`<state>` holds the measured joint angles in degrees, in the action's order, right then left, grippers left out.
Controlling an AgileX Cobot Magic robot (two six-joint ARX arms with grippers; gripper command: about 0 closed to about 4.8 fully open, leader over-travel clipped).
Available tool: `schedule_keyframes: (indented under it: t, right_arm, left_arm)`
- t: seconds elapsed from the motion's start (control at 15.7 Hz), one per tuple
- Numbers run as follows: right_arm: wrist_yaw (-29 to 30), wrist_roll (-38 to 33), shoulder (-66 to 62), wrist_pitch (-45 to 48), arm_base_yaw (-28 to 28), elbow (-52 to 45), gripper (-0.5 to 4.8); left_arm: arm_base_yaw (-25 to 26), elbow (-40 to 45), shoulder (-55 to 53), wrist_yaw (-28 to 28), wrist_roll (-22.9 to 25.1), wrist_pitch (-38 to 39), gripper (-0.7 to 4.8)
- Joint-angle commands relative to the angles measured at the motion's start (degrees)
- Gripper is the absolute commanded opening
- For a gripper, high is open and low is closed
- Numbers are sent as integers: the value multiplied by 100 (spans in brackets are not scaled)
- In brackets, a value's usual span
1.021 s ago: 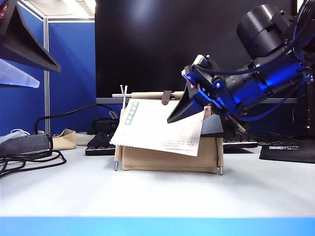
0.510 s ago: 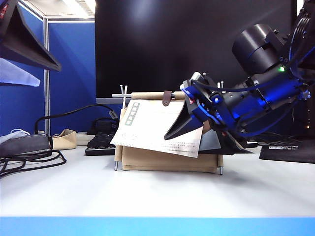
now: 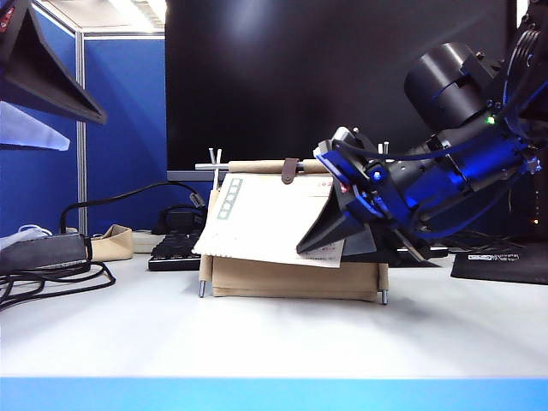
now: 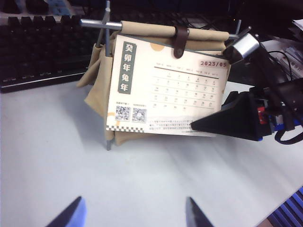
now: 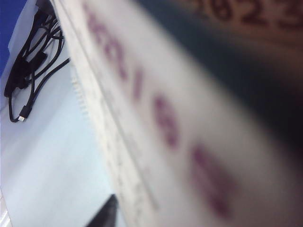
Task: Turn one page of the calendar.
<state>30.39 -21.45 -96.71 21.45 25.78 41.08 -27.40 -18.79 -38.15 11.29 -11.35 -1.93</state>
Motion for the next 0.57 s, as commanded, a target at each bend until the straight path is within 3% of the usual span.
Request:
schedule_keyframes:
  t: [0.06, 0.19, 0.38, 0.57]
  right_arm:
    - [-76, 4, 20, -22, 13, -50, 104]
    - [-76, 2, 20, -39, 13, -68, 102]
    - [-50, 2, 20, -17, 13, -68, -6]
    - [173, -125, 24, 155, 13, -66, -6]
  left_arm:
    - [0, -44, 7, -13, 42, -92, 279]
    - [0, -44, 4, -13, 42, -92, 279]
    - [0, -44, 7, -11, 44, -90, 279]
    - [0, -44, 7, -13, 44, -63, 279]
